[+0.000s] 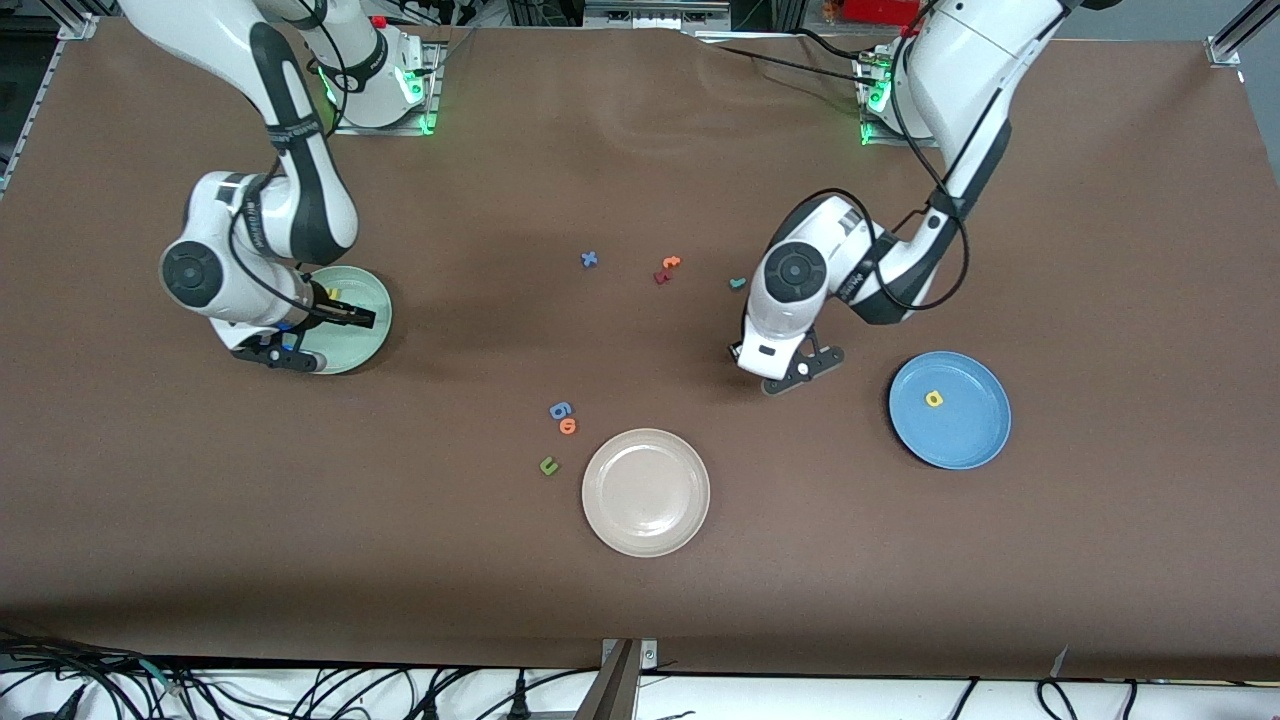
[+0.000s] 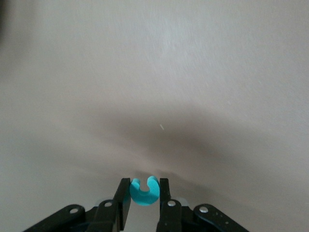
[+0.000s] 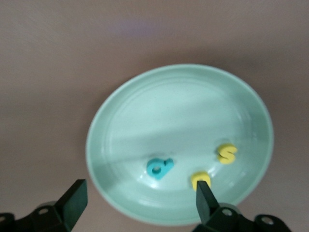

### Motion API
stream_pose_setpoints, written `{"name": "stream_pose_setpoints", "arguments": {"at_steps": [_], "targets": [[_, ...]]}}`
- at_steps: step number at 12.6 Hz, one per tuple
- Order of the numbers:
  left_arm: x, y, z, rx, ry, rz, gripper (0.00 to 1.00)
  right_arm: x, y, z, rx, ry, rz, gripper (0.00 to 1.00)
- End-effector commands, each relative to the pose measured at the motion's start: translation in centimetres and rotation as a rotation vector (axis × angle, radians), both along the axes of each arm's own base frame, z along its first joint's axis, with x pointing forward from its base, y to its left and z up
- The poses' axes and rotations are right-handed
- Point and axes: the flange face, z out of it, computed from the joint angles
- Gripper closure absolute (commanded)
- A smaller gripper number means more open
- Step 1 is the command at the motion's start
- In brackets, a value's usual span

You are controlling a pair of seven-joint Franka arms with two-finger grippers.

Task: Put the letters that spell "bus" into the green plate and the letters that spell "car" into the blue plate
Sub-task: 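Drop the teal d in the green plate while the left gripper carries the c, then drop the teal c in the blue plate while the right gripper withdraws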

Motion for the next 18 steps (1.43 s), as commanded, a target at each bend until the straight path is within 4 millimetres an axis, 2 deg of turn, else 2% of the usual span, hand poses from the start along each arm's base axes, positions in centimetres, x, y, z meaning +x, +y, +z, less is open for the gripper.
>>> {"name": "stream_pose_setpoints", "arguments": {"at_steps": [1, 5, 7, 8, 9, 10, 14, 15, 16, 18], "targets": [[2.9, 4.3, 1.2, 0.009, 0.059, -0.209, 0.80, 3.0, -0.4, 6.8, 0.027, 0.020, 0.003, 0.00], [6.3, 12.7, 3.2, -0.034, 0.095, -0.455, 0.80, 5.9, -1.2, 16.8, 0.027, 0.014, 0.004, 0.00], [7.4, 17.2, 4.0, -0.058, 0.097, -0.560, 0.80, 6.4, -0.2, 21.7, 0.013, 0.000, 0.033, 0.00], [7.5, 18.4, 5.1, -0.059, 0.105, -0.606, 0.80, 6.6, 0.3, 24.0, 0.003, -0.014, 0.045, 0.00], [7.4, 19.4, 5.2, -0.067, 0.131, -0.660, 0.80, 6.6, 0.5, 25.8, -0.010, -0.029, 0.054, 0.00], [7.4, 20.6, 5.3, -0.075, 0.139, -0.708, 0.80, 6.7, 0.6, 26.7, -0.015, -0.047, 0.059, 0.00], [7.5, 23.2, 4.3, -0.094, 0.154, -0.836, 0.80, 6.6, -0.1, 27.4, -0.013, -0.057, 0.048, 0.00], [7.5, 23.9, 4.3, -0.086, 0.158, -0.860, 0.57, 6.6, -0.4, 27.4, -0.013, -0.052, 0.044, 0.00], [7.6, 24.4, 4.2, -0.077, 0.164, -0.884, 0.01, 6.6, -0.4, 27.4, -0.013, -0.052, 0.046, 0.00], [7.6, 24.1, 4.4, -0.074, 0.161, -0.886, 0.00, 6.6, -0.5, 27.4, -0.013, -0.052, 0.044, 0.00]]}}
